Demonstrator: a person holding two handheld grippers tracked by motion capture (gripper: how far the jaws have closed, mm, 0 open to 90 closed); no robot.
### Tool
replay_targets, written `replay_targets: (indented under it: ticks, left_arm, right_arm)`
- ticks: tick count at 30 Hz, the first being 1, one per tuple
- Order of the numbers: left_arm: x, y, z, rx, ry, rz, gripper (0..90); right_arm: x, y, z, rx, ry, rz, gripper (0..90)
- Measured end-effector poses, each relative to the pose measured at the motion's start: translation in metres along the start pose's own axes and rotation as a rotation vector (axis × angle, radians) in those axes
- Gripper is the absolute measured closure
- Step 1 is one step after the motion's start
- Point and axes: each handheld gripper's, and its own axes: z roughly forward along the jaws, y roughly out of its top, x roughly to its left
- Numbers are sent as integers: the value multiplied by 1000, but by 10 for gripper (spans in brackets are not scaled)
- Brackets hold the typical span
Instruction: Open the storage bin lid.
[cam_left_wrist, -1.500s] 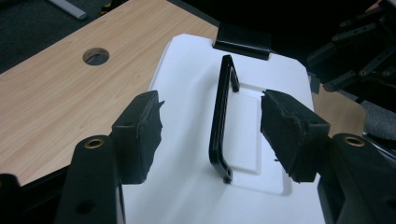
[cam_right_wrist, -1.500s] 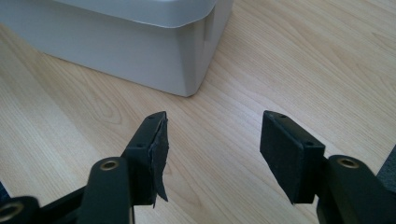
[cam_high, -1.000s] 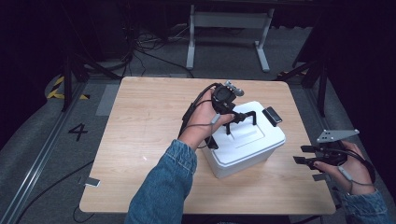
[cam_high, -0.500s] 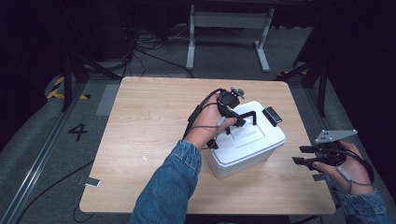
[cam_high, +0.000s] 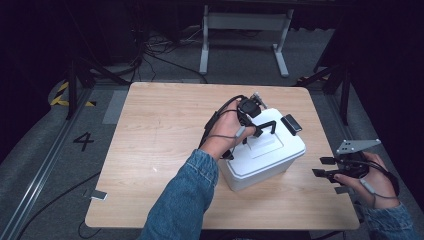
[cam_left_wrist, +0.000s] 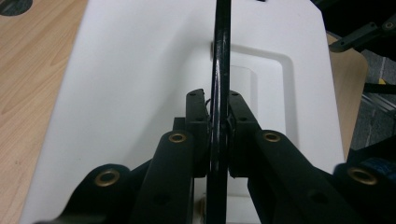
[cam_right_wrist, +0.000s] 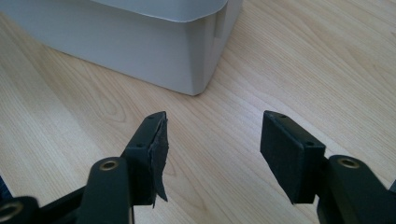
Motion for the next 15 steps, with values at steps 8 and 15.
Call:
replay_targets:
  ticks: [8, 15]
  left_arm:
    - [-4, 4, -6, -17, 14, 28, 839]
    - [-8, 12, -31, -64, 36, 46, 841]
  right_arm:
    - [0, 0, 1, 3, 3, 2, 423]
    - [-1, -1, -1, 2, 0, 3, 423]
